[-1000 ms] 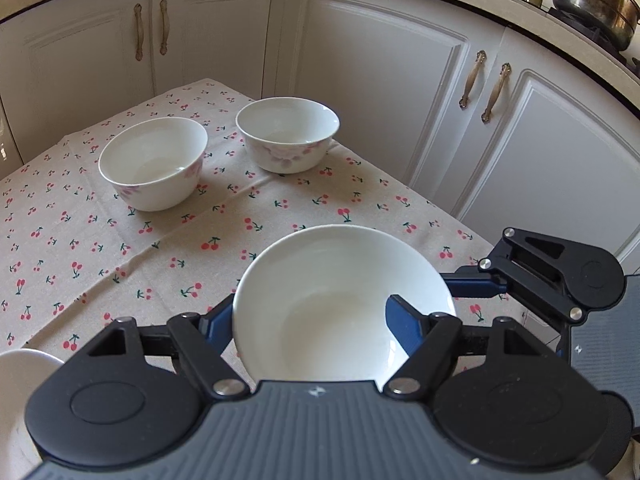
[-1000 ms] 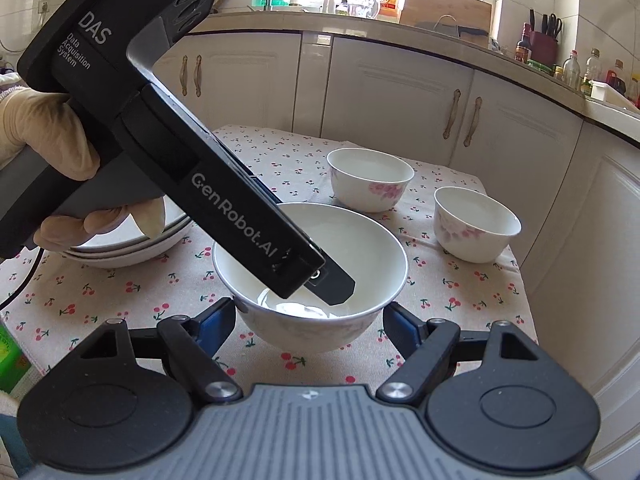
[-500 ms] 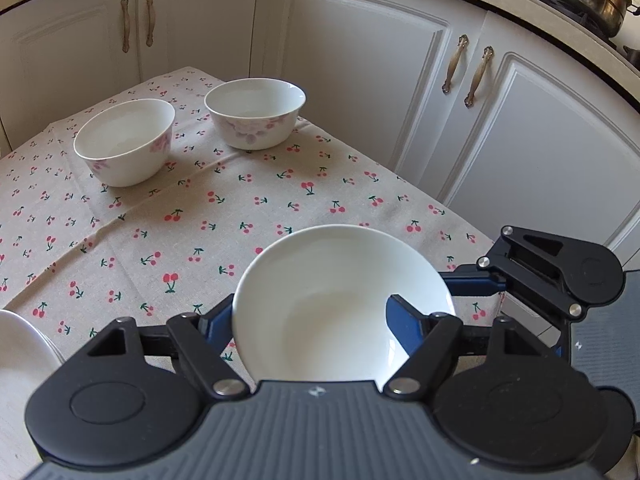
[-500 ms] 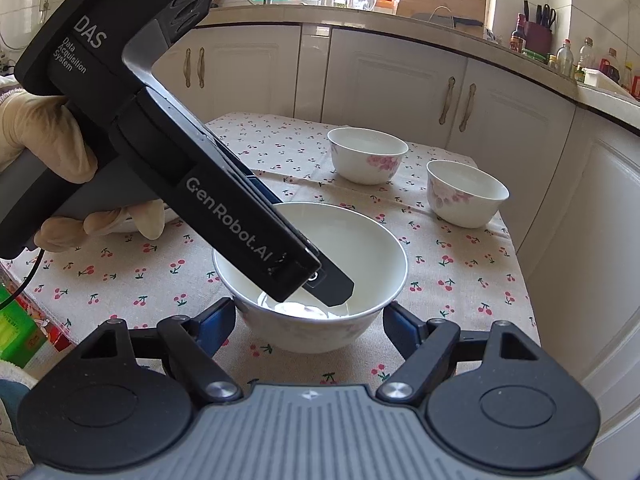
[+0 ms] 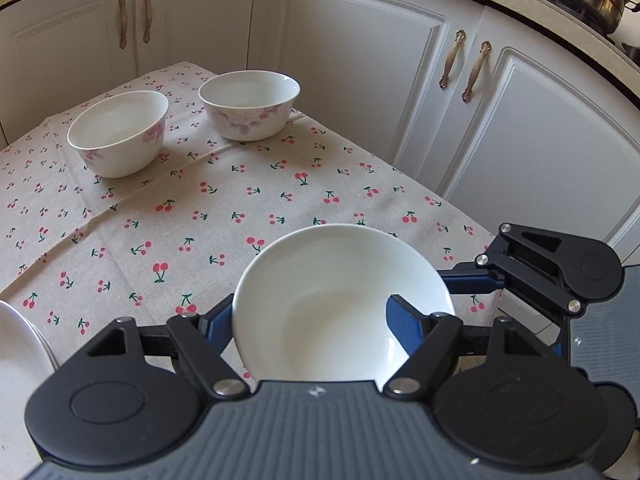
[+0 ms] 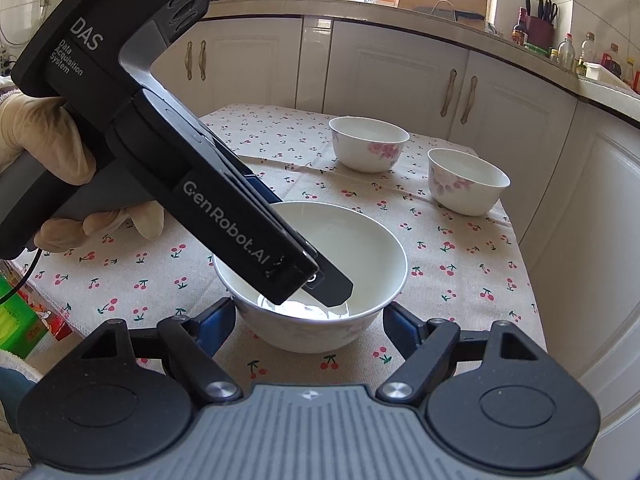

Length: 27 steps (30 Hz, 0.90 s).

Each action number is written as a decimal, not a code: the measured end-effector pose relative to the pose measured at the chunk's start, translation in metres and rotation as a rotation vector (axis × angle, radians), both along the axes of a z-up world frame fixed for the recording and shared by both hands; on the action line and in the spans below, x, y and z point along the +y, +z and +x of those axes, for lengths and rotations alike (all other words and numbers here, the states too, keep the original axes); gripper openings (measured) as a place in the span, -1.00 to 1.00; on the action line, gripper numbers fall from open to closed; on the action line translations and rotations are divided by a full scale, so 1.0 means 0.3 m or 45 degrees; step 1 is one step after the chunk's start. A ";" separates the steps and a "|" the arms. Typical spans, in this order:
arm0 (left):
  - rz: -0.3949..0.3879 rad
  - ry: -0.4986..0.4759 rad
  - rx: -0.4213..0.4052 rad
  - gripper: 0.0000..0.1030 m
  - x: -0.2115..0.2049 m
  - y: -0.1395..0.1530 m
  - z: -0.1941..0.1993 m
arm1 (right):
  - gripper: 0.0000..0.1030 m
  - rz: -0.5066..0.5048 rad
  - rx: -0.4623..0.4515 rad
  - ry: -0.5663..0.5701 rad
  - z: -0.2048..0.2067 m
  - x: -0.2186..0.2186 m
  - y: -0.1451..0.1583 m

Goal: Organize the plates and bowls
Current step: 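Lift the white bowl off the table with the left tool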

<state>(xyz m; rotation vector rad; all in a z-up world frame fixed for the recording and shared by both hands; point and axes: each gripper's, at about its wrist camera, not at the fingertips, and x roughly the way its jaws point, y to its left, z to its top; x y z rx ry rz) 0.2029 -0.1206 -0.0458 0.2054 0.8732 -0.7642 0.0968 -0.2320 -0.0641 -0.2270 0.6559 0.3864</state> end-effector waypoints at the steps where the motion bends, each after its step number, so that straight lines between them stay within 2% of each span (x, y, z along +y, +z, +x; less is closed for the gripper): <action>1: 0.004 -0.005 -0.005 0.50 -0.002 0.000 -0.002 | 0.64 0.003 0.002 0.000 0.003 -0.002 -0.001; 9: 0.009 -0.026 0.006 0.61 -0.005 -0.003 -0.009 | 0.65 0.008 0.013 0.003 0.004 -0.004 -0.007; 13: 0.025 -0.023 0.013 0.67 0.001 -0.011 -0.010 | 0.86 0.025 0.002 0.001 -0.002 -0.016 -0.001; 17: 0.035 -0.012 0.019 0.71 0.013 -0.011 -0.014 | 0.90 0.049 -0.011 0.005 -0.010 -0.029 0.017; 19: 0.036 -0.008 0.018 0.84 0.019 -0.005 -0.016 | 0.94 0.059 -0.015 0.001 -0.012 -0.035 0.025; 27: 0.042 0.017 -0.013 0.98 0.046 0.037 -0.024 | 0.99 0.067 -0.059 -0.030 -0.031 -0.054 0.074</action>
